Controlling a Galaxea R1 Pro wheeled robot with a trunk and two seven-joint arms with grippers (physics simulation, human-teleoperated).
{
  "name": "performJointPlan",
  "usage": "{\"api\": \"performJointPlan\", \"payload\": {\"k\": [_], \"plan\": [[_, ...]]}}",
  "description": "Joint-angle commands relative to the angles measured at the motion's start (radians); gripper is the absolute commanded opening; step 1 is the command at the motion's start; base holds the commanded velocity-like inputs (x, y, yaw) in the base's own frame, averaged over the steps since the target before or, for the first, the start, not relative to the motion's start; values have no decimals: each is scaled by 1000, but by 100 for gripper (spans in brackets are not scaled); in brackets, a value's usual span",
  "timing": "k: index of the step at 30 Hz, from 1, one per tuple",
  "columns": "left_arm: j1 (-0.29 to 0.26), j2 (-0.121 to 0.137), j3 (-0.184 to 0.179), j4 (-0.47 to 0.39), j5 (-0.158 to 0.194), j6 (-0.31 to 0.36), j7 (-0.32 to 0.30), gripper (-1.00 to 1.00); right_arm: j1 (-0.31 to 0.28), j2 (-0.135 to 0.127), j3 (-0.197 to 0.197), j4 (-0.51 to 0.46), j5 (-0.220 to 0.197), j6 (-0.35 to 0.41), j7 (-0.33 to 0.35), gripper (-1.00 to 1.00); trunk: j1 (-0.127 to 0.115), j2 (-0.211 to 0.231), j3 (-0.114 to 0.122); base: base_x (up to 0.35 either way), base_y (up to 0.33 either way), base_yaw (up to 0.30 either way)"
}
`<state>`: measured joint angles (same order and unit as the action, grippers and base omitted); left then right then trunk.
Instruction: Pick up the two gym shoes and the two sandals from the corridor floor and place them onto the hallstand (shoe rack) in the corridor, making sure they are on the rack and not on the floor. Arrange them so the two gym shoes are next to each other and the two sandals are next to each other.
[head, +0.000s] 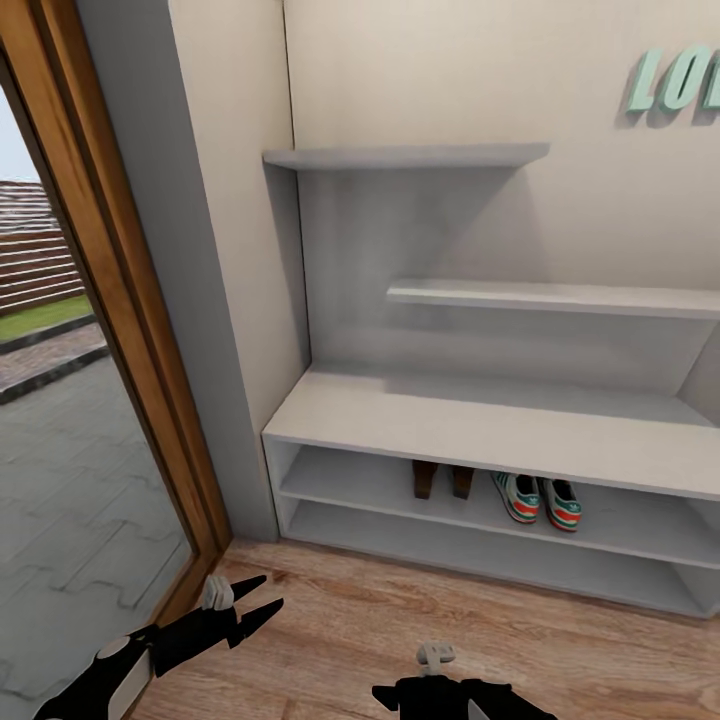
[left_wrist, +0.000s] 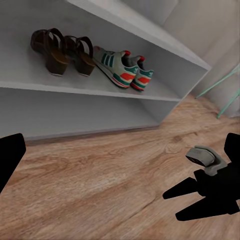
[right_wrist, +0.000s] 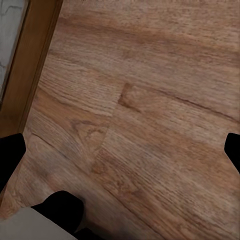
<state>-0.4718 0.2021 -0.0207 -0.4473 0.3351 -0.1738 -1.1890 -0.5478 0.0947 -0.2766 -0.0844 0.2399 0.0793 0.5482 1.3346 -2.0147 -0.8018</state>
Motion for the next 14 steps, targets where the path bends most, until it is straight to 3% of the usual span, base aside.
{"api": "performJointPlan", "payload": {"k": [1, 8, 14], "plan": [[-1, 0, -2, 1, 4, -6, -2, 100, 0, 1, -9, -3, 7, 8, 4, 100, 0, 0, -1, 0, 0, 0], [-1, -1, -2, 1, 4, -6, -4, 100, 0, 1, -9, -3, 7, 8, 4, 100, 0, 0, -1, 0, 0, 0], [-1, -19, -2, 1, 2, -6, -4, 100, 0, 1, -9, -3, 7, 8, 4, 100, 0, 0, -1, 0, 0, 0]]}}
